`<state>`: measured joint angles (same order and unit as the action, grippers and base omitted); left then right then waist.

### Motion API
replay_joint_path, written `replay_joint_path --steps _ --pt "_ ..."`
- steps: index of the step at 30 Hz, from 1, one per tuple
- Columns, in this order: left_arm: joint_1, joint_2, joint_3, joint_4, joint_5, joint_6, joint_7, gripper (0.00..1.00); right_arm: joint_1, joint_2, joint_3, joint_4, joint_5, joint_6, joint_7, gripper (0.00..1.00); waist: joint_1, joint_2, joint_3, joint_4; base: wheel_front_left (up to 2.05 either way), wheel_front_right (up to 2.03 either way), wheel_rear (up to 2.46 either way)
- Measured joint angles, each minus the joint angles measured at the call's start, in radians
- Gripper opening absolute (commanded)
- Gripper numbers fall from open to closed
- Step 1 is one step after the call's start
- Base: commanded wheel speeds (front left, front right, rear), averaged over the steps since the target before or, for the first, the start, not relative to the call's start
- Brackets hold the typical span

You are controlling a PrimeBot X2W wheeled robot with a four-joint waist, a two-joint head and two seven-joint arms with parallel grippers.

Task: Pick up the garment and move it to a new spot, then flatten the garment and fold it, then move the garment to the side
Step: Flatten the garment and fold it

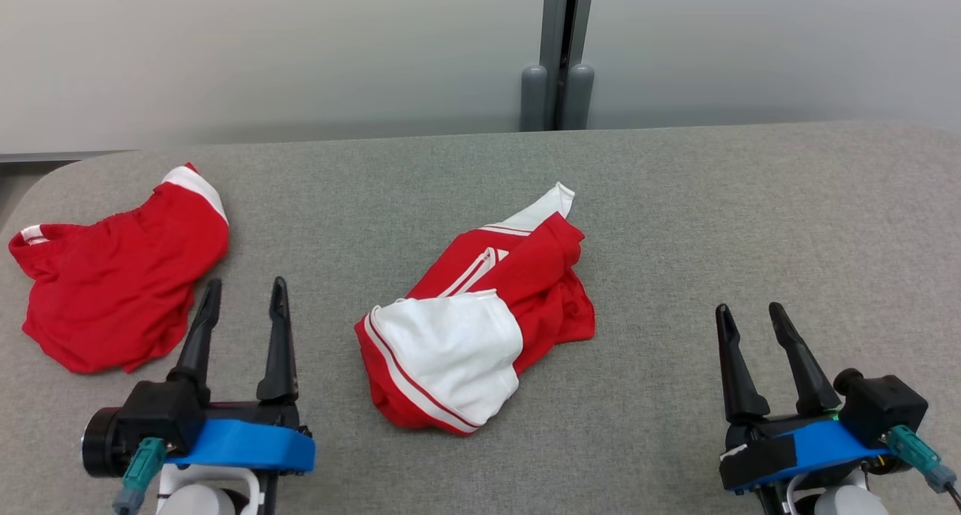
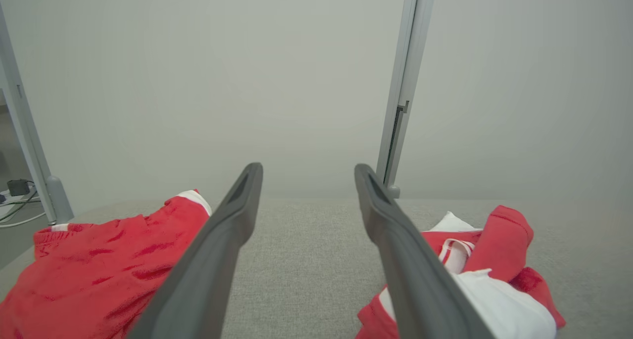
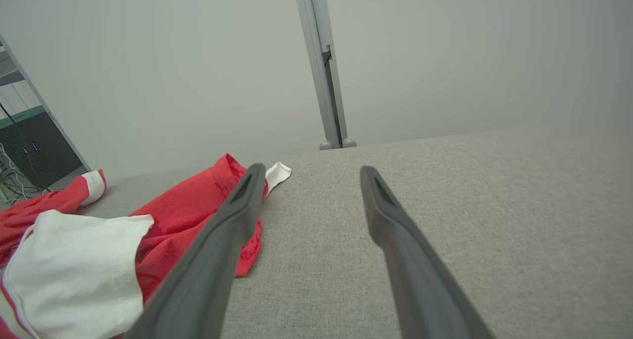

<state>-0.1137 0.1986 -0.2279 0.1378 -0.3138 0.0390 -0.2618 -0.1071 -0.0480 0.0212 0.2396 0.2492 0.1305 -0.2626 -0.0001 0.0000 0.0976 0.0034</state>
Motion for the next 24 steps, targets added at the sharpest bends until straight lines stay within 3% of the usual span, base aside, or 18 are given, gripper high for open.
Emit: replay_joint_path --steps 6,16,24 --pt "0.037 -0.003 0.081 0.030 0.020 -0.009 0.000 1.00 0.009 0.000 -0.009 0.002 -0.001 0.000 0.000 1.00 0.0000 0.0000 0.005 -0.001 0.00 0.00 0.00" --pt "0.057 -0.051 0.134 0.060 0.063 -0.040 0.000 1.00 0.002 0.000 -0.001 0.027 -0.023 0.000 0.000 1.00 0.0001 0.0000 0.007 0.011 0.00 0.00 0.00" --pt "0.036 -0.084 0.148 0.063 0.100 -0.075 0.000 1.00 -0.134 -0.001 0.076 0.094 -0.102 0.000 0.026 1.00 0.0001 0.0000 0.021 0.051 0.00 0.00 0.00"
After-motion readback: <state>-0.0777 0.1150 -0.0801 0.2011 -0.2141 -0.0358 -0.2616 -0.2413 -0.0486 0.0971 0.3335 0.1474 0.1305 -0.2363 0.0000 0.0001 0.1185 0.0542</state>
